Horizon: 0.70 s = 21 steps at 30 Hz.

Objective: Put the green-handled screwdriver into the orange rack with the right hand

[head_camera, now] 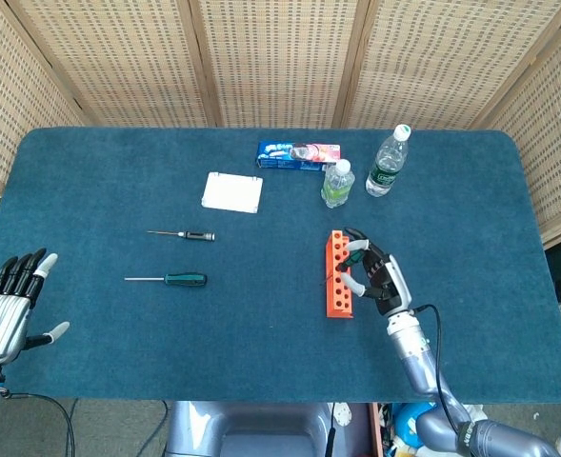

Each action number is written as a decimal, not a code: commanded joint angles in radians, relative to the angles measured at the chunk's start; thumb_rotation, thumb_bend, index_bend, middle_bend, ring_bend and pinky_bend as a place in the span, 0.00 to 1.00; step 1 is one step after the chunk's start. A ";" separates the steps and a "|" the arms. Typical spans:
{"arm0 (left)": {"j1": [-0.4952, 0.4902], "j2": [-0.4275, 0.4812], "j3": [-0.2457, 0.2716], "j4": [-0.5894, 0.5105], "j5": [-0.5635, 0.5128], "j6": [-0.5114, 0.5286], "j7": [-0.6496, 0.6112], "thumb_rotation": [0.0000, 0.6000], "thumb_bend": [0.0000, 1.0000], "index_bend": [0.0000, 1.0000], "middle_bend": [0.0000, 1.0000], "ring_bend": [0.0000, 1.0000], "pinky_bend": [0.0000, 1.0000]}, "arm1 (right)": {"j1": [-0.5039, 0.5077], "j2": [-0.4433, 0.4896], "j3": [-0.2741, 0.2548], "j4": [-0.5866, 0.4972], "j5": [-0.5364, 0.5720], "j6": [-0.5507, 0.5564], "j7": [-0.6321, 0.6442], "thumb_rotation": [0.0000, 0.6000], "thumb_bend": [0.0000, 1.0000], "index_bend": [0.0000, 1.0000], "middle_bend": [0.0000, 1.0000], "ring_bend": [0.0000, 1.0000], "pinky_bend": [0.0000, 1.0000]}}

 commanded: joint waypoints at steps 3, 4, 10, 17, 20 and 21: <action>0.001 0.001 0.000 -0.001 0.000 0.002 -0.001 1.00 0.00 0.00 0.00 0.00 0.00 | 0.000 -0.001 -0.003 -0.007 -0.003 0.002 -0.006 1.00 0.20 0.38 0.12 0.00 0.00; 0.001 0.001 0.000 -0.001 0.000 0.002 -0.001 1.00 0.00 0.00 0.00 0.00 0.00 | 0.000 -0.002 -0.003 -0.008 -0.003 0.002 -0.007 1.00 0.20 0.38 0.12 0.00 0.00; 0.000 0.000 0.000 -0.001 0.000 0.001 -0.001 1.00 0.00 0.00 0.00 0.00 0.00 | -0.004 -0.001 -0.007 -0.015 -0.006 0.008 -0.009 1.00 0.20 0.38 0.12 0.00 0.00; 0.000 0.000 0.000 0.000 -0.002 0.000 -0.002 1.00 0.00 0.00 0.00 0.00 0.00 | -0.009 -0.002 -0.015 -0.022 -0.010 0.013 -0.011 1.00 0.20 0.38 0.12 0.00 0.00; 0.000 0.000 -0.001 0.000 -0.002 -0.001 -0.002 1.00 0.00 0.00 0.00 0.00 0.00 | -0.011 -0.003 -0.020 -0.023 -0.012 0.014 -0.011 1.00 0.20 0.38 0.12 0.00 0.00; 0.000 0.000 -0.001 0.000 -0.001 0.000 -0.002 1.00 0.00 0.00 0.00 0.00 0.00 | -0.012 -0.004 -0.022 -0.024 -0.013 0.015 -0.010 1.00 0.20 0.38 0.12 0.00 0.00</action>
